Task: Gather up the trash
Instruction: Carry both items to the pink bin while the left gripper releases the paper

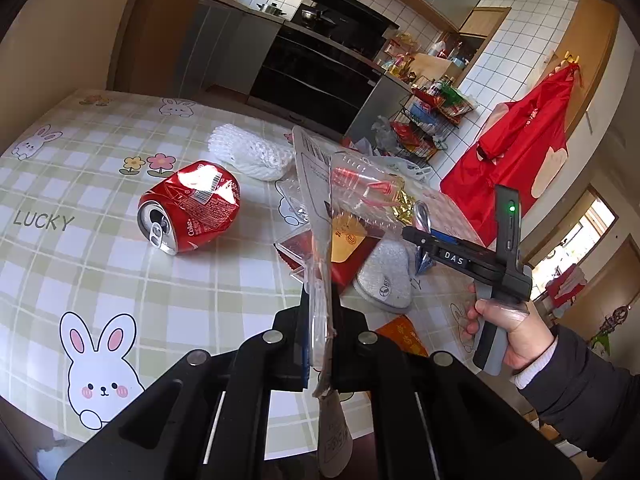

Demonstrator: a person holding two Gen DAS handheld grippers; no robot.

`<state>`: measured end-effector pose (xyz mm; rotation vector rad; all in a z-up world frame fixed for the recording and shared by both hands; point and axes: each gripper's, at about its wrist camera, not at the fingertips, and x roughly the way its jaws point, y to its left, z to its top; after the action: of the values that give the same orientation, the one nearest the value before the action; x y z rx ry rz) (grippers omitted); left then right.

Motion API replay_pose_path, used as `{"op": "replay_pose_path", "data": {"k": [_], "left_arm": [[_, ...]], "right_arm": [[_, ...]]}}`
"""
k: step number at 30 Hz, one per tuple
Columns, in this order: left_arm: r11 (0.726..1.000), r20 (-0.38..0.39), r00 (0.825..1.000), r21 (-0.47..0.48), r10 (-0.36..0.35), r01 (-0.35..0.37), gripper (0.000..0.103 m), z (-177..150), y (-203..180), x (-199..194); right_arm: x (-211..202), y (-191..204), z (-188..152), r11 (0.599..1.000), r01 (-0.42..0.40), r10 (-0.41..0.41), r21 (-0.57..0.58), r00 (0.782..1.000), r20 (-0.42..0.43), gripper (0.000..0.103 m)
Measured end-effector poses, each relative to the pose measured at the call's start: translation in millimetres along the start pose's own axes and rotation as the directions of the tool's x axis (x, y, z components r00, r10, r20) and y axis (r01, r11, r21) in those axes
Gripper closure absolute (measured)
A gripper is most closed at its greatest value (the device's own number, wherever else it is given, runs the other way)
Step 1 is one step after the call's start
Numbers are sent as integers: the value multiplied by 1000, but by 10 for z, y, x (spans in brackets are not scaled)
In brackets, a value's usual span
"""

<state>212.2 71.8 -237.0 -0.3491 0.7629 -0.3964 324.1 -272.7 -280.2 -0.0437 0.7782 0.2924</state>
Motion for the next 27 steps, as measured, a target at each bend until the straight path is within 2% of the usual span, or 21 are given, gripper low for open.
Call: {"op": "replay_pose_path", "data": {"k": [8,13,19,23,27], "left_arm": [[1000,-12,1000,3,-23,23,96,-51,-89,-97],[998,-32,998,29,-49,50,96,-114,-291,-188],[993,-53,995,79,-84,88,96,-262,-590,-390],[989,-78,989,68,-126,131,96,-388,-725,-560],[988,-98,987,79,-125,133,95,-555,-859,-732]], "right_arm": [[-639,27,-103,999,-38,34,36,993,110,52],[-1110,150,-223,997,-70,64,35,984,167,52],[-1605,243,-364,989,-127,109,71,972,208,52],[-1928,345,-447,987,-150,131,62,963,237,52],[-2208,415,-530,985,-163,140,64,953,268,52]]}}
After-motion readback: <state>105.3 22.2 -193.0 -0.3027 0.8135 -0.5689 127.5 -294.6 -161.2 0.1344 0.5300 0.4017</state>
